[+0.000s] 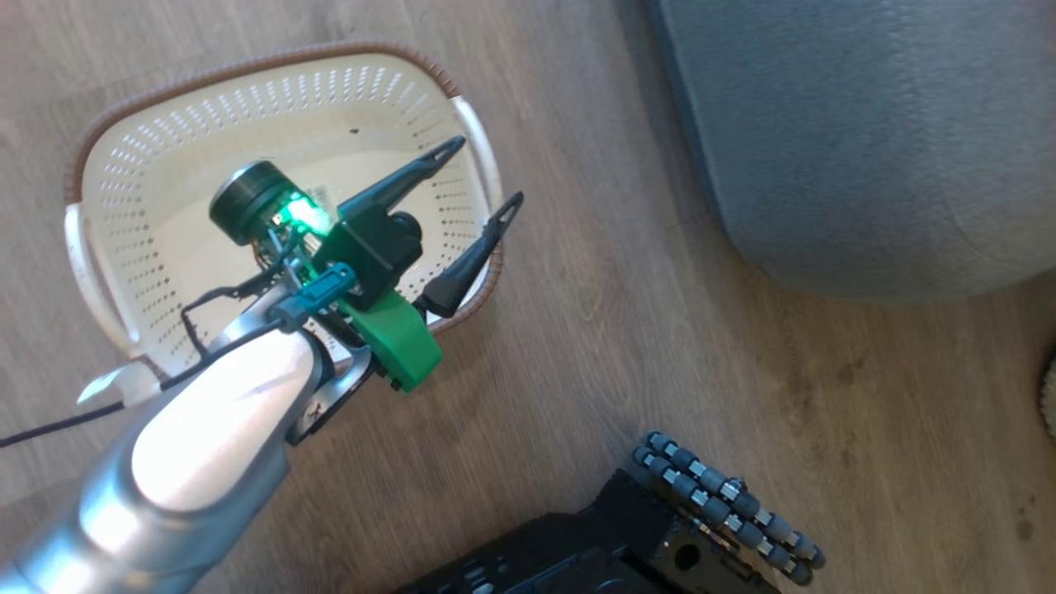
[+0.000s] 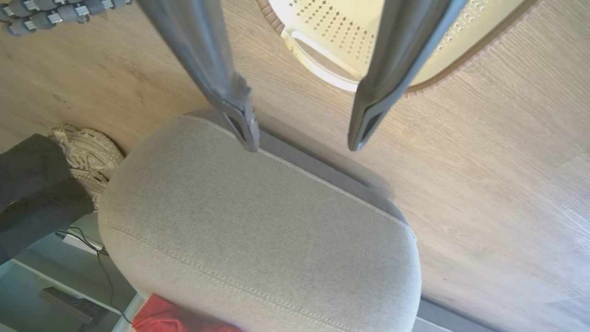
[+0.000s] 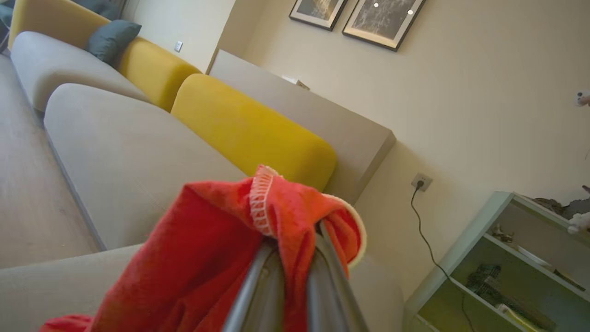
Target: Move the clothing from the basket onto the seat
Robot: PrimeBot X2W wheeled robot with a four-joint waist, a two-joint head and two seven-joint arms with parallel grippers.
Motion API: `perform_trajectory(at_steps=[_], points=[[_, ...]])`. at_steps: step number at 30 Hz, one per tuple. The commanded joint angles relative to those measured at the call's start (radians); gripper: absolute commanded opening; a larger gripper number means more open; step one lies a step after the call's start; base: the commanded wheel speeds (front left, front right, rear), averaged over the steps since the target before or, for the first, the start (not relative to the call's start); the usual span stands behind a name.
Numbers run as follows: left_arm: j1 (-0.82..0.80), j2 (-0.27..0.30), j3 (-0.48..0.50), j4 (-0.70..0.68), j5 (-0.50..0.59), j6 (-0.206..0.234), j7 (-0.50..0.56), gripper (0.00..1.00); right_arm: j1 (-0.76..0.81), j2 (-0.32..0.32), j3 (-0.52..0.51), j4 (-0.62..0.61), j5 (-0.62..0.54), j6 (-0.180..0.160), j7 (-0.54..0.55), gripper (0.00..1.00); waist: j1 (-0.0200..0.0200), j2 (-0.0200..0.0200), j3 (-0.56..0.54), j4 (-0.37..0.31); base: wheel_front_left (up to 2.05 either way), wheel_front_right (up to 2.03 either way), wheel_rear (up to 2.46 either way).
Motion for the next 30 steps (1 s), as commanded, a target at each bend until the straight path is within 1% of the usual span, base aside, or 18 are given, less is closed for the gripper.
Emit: perform_trajectory(at_steps=[1, 5, 9, 13, 14, 15, 16, 17, 23, 30], points=[[-0.005, 0.019, 0.027, -0.040, 0.001, 0.004, -0.003, 1.00, 0.034, -0.013, -0.014, -0.011, -0.008, 0.007, -0.002, 0.00, -0.0001, 0.0000, 0.014, 0.015, 0.00, 0.00, 0.00], [0.002, 0.035, 0.022, -0.042, 0.002, 0.004, 0.000, 1.00, 0.064, 0.040, -0.031, 0.074, 0.003, 0.007, -0.024, 0.00, -0.0001, 0.0000, 0.026, 0.038, 0.00, 0.00, 0.00], [0.013, 0.046, 0.026, -0.038, -0.005, 0.010, -0.010, 1.00, 0.089, 0.086, 0.016, 0.169, 0.049, 0.007, -0.038, 0.00, -0.0001, 0.0000, 0.028, 0.054, 0.00, 0.00, 0.00], [0.017, 0.039, 0.025, -0.022, -0.011, 0.012, -0.026, 1.00, 0.107, 0.119, 0.077, 0.233, 0.097, 0.007, -0.060, 0.00, -0.0001, 0.0000, 0.020, 0.066, 0.00, 0.00, 0.00], [0.016, 0.035, 0.024, -0.018, -0.013, 0.013, -0.031, 1.00, 0.114, 0.123, 0.092, 0.243, 0.104, 0.007, -0.066, 0.18, -0.0001, 0.0000, 0.016, 0.068, 0.00, 0.00, 0.00], [0.014, 0.030, 0.024, -0.013, -0.014, 0.014, -0.037, 1.00, 0.121, 0.125, 0.103, 0.250, 0.110, 0.007, -0.072, 0.42, -0.0001, 0.0000, 0.011, 0.070, 0.00, 0.00, 0.00], [0.012, 0.025, 0.022, -0.008, -0.015, 0.014, -0.042, 1.00, 0.131, 0.129, 0.115, 0.255, 0.116, 0.007, -0.077, 0.92, -0.0001, 0.0000, 0.006, 0.072, 0.00, 0.00, 0.00], [0.009, 0.020, 0.021, -0.002, -0.015, 0.013, -0.047, 1.00, 0.142, 0.133, 0.124, 0.258, 0.123, 0.007, -0.082, 1.00, -0.0001, 0.0000, 0.000, 0.073, 0.00, 0.00, 0.00], [0.003, -0.007, 0.011, 0.037, -0.024, 0.011, -0.075, 1.00, 0.218, 0.148, 0.185, 0.242, 0.144, 0.007, -0.092, 1.00, -0.0001, 0.0000, -0.039, 0.080, 0.00, 0.00, 0.00], [0.004, -0.045, 0.008, 0.086, -0.040, 0.011, -0.116, 1.00, 0.381, 0.182, 0.226, 0.078, 0.163, 0.007, -0.093, 1.00, -0.0001, 0.0000, -0.107, 0.089, 0.00, 0.00, 0.00]])
